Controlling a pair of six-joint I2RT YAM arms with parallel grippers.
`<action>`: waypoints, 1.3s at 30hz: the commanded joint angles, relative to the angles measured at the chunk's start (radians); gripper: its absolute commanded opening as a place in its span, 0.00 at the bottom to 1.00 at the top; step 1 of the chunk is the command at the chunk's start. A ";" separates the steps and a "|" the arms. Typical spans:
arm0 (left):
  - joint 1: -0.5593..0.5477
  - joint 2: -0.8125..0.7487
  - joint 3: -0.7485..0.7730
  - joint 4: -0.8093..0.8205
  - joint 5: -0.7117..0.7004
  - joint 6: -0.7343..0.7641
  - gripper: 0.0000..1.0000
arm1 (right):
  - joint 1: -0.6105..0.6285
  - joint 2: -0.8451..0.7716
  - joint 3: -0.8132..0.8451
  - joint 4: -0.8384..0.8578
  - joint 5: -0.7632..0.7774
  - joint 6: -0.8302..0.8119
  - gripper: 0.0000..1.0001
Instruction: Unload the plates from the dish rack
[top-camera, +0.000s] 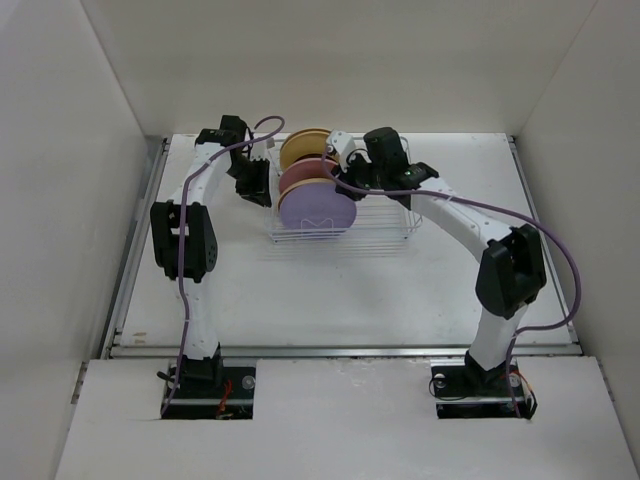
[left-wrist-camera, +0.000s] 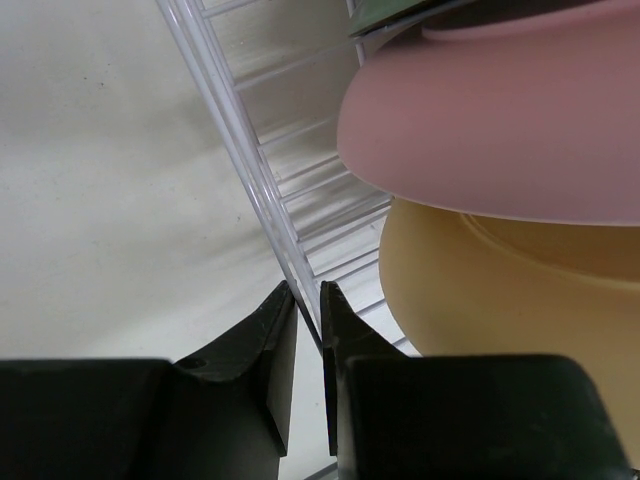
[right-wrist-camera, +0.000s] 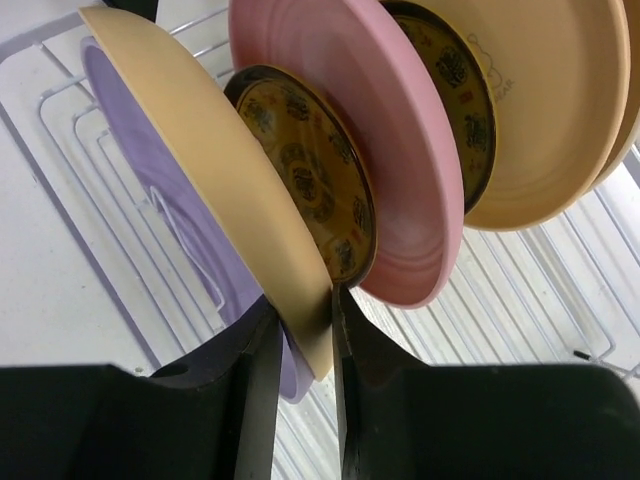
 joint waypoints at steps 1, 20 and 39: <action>-0.014 -0.006 0.033 -0.022 0.037 0.024 0.00 | 0.004 -0.061 0.042 0.041 0.037 0.055 0.20; -0.014 -0.006 0.042 -0.031 0.037 0.015 0.00 | -0.007 -0.161 -0.027 0.061 -0.081 0.090 0.65; -0.014 0.013 0.042 -0.040 0.028 0.033 0.00 | -0.048 -0.027 0.000 0.038 -0.248 0.136 0.51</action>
